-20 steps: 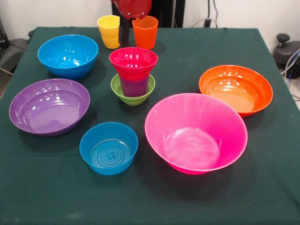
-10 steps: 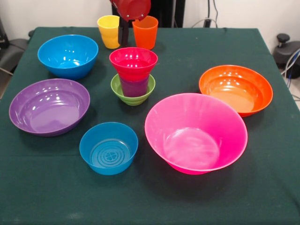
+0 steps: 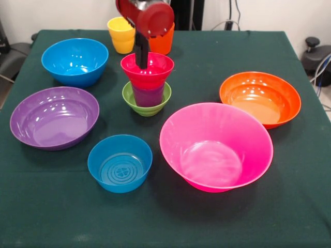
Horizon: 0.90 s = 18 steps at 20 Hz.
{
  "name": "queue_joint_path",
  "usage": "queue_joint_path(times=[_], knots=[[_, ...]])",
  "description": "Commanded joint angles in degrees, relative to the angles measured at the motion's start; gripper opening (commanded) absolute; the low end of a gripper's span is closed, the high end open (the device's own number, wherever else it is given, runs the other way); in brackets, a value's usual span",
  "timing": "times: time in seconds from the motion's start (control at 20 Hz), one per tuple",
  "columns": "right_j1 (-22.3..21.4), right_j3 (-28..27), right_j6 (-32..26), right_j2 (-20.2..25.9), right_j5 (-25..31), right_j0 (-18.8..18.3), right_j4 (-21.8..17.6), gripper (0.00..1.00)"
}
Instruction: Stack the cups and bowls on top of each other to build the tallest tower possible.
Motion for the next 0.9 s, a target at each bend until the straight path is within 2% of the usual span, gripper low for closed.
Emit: queue_joint_path(times=[0.05,0.55,0.8,0.9], knots=[[5.0,-6.7,-22.0,7.5,8.5,-0.2,-6.5,0.00],[8.5,-13.2,-25.2,7.1,11.7,1.3,-4.8,0.00],[8.6,-12.0,-23.7,5.7,9.7,3.0,-4.7,0.00],[8.0,-12.0,-26.9,5.5,10.5,3.3,-6.3,0.00]])
